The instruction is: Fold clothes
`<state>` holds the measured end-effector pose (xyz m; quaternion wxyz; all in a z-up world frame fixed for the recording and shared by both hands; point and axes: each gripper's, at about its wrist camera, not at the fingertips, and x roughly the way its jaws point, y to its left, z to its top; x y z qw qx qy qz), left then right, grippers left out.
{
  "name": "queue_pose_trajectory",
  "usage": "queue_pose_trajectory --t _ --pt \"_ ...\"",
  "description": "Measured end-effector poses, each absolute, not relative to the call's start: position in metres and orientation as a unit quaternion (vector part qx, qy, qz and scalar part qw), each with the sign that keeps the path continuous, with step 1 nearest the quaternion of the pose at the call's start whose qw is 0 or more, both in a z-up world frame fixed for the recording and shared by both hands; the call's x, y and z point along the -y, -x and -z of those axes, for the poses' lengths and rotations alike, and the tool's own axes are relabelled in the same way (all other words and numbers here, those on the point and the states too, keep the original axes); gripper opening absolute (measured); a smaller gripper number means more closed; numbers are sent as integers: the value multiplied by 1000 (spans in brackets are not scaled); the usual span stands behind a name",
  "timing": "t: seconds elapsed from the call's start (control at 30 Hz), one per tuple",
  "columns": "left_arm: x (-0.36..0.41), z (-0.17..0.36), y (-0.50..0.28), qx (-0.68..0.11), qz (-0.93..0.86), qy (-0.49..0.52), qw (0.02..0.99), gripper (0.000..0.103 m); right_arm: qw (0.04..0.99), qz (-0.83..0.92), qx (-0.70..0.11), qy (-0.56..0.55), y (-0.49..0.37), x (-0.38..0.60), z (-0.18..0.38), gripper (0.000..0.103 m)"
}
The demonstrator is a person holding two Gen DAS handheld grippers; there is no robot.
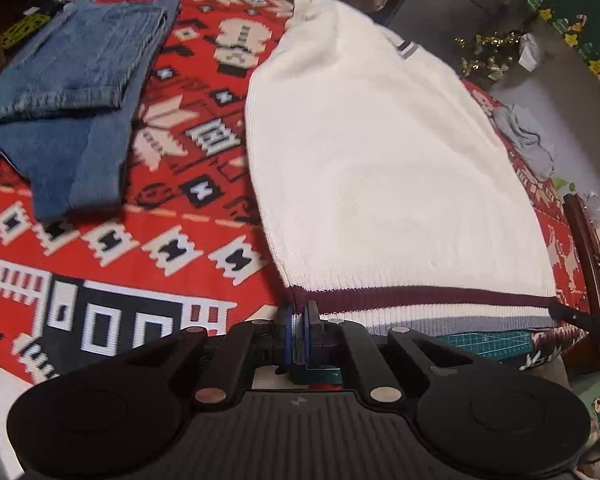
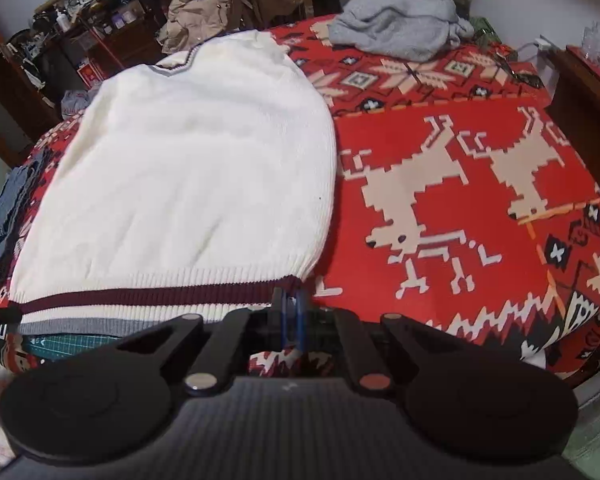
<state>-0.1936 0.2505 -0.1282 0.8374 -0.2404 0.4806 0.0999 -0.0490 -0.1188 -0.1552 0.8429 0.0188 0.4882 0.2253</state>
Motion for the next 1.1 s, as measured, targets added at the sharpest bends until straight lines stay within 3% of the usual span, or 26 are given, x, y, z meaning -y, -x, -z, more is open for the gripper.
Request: queue_pose_trajectory --t 0.5,0.63,1.1 --pt "-255 147 197 -517 -103 232 818 9 825 -227 -517 -9 59 119 168 6" --pt "-256 140 203 -509 -116 215 825 12 828 -226 -512 -17 59 122 163 14" --pt "-262 90 221 -428 -129 201 872 21 857 -227 -456 -81 67 150 123 28"
